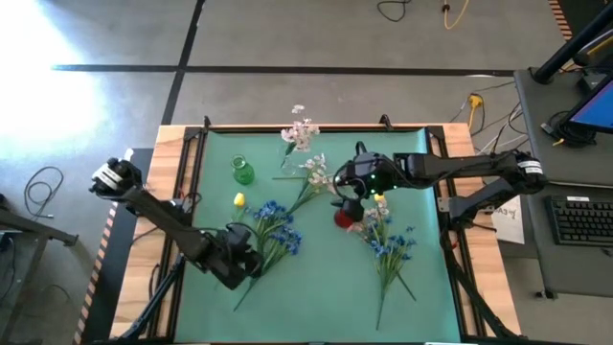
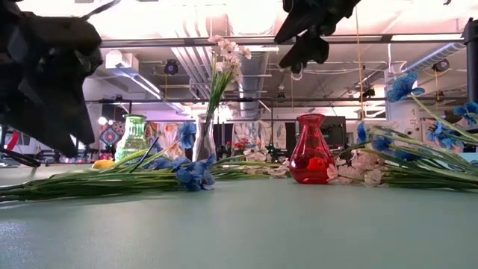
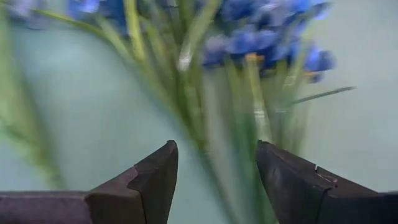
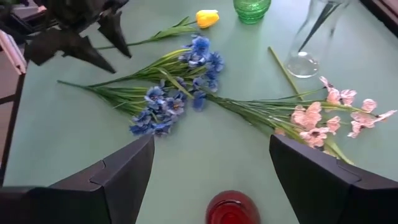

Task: Sort flowers into vase by color
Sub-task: Put the left blue flowers into the green vase

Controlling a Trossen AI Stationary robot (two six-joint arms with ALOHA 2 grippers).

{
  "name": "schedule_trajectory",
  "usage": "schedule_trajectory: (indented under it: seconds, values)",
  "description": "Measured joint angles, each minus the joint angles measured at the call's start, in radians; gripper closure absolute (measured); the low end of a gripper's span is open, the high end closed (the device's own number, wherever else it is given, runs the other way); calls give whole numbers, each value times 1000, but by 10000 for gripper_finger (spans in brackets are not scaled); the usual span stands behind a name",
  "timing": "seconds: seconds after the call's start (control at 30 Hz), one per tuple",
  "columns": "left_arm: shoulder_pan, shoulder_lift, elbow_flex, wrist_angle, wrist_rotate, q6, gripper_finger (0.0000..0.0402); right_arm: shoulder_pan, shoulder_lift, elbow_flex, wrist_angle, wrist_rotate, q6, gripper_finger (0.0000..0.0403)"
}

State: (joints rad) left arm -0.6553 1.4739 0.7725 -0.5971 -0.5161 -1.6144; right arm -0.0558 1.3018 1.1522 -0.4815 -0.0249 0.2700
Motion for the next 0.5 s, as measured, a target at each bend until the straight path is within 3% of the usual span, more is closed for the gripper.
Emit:
schedule_trajectory:
  seconds: [0.17, 0.5]
  values:
    - [12, 89, 105, -167, 7, -20, 196, 21, 2, 0, -3, 0, 0, 90]
    - [61, 155, 116, -131, 11, 18, 196, 30, 2, 0, -8, 1, 0, 92]
